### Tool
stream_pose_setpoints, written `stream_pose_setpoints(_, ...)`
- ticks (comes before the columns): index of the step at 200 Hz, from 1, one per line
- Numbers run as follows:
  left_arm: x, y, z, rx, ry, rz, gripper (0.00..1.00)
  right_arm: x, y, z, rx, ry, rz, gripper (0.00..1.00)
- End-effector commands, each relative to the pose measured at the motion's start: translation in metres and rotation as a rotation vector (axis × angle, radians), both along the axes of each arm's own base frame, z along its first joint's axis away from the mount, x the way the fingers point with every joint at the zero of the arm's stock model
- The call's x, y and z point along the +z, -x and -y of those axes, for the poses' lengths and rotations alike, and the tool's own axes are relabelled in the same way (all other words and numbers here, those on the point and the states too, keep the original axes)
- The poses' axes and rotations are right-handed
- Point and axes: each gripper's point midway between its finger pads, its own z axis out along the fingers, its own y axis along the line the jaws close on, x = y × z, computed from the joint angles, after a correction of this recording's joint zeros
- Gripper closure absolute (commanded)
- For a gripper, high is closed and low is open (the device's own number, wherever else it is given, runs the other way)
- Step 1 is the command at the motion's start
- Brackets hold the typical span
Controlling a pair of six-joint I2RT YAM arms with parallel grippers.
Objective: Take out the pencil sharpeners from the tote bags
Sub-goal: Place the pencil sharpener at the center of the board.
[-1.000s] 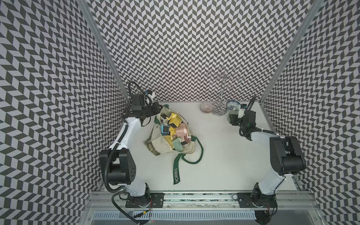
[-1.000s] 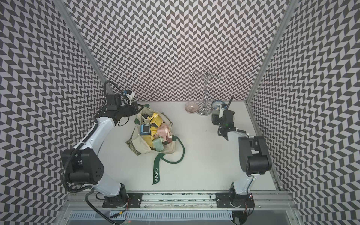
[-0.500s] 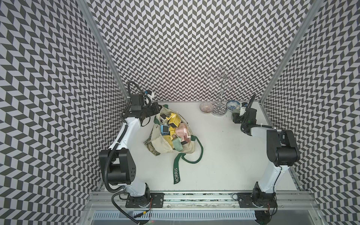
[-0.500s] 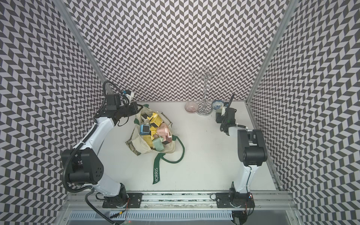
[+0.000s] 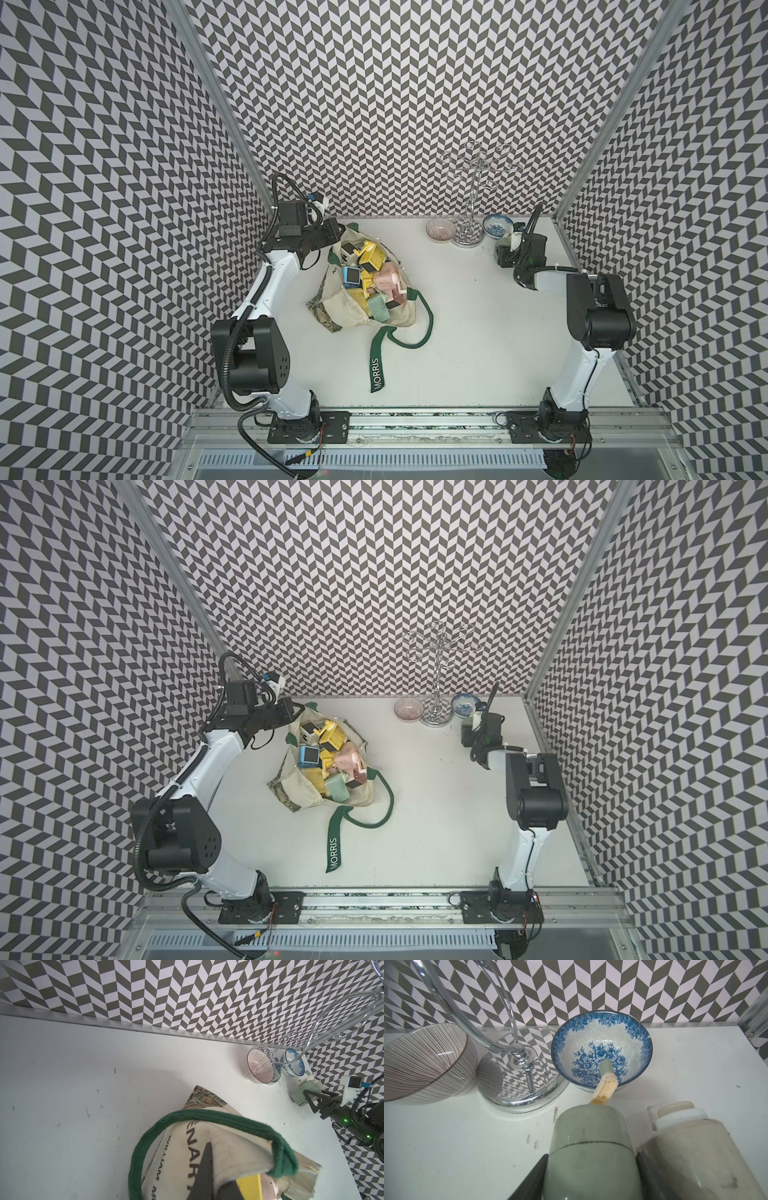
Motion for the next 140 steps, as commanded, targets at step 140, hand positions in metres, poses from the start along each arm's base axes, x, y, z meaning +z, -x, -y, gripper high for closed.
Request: stream_pose_setpoints(140, 0.071, -0.003, -0.009, 0.005, 0.001, 0.219, 1.0, 0.017, -0.001, 0.002, 0.01, 0.031, 0.113, 0.33)
